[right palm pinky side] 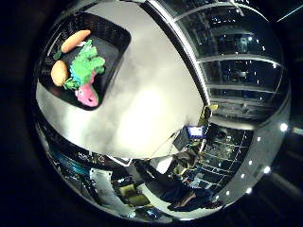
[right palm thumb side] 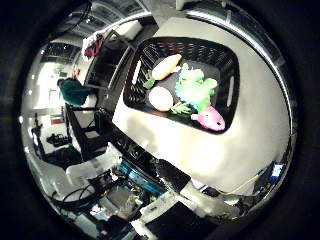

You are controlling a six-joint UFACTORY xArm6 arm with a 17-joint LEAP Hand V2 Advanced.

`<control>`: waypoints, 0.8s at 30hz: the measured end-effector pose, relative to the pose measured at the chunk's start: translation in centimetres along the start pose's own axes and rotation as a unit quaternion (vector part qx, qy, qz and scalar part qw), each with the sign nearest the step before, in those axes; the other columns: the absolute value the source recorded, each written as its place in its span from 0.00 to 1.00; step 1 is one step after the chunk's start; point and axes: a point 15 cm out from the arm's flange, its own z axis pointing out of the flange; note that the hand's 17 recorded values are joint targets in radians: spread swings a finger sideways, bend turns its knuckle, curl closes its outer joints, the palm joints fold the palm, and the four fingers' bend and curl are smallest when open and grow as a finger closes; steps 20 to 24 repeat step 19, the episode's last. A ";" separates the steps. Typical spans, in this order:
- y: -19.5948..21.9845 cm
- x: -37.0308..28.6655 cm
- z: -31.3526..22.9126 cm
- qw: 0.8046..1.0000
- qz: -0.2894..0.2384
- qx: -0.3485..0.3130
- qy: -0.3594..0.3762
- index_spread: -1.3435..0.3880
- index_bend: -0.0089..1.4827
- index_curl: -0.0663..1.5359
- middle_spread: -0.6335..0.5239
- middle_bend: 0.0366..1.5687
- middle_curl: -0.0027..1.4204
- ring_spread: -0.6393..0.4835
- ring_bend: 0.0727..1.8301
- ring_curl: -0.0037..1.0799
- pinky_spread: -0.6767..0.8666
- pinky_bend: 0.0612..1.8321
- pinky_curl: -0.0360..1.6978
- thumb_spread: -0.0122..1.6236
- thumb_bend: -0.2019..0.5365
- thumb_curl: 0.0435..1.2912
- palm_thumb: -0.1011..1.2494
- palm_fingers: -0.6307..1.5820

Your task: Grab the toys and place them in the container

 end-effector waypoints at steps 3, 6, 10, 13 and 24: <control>3.3 2.9 -0.7 0.999 0.035 -0.014 -0.001 0.51 0.11 0.16 0.66 0.09 0.19 0.78 0.14 0.21 0.72 0.29 0.18 0.60 0.24 0.20 0.46 0.26; 6.7 5.4 -0.9 0.997 0.065 -0.027 -0.002 0.51 0.10 0.17 0.66 0.09 0.19 0.78 0.13 0.21 0.72 0.28 0.18 0.60 0.23 0.20 0.46 0.26; 10.6 8.0 -0.5 0.994 0.104 -0.035 -0.003 0.52 0.11 0.17 0.65 0.09 0.19 0.78 0.12 0.21 0.73 0.27 0.18 0.60 0.24 0.19 0.46 0.27; 13.0 9.3 0.2 0.992 0.117 -0.043 -0.003 0.52 0.11 0.18 0.64 0.09 0.19 0.78 0.11 0.21 0.73 0.26 0.18 0.61 0.24 0.19 0.46 0.27; 16.5 10.7 1.9 0.988 0.137 -0.063 -0.012 0.52 0.12 0.19 0.64 0.09 0.20 0.78 0.10 0.22 0.72 0.25 0.19 0.61 0.24 0.20 0.46 0.27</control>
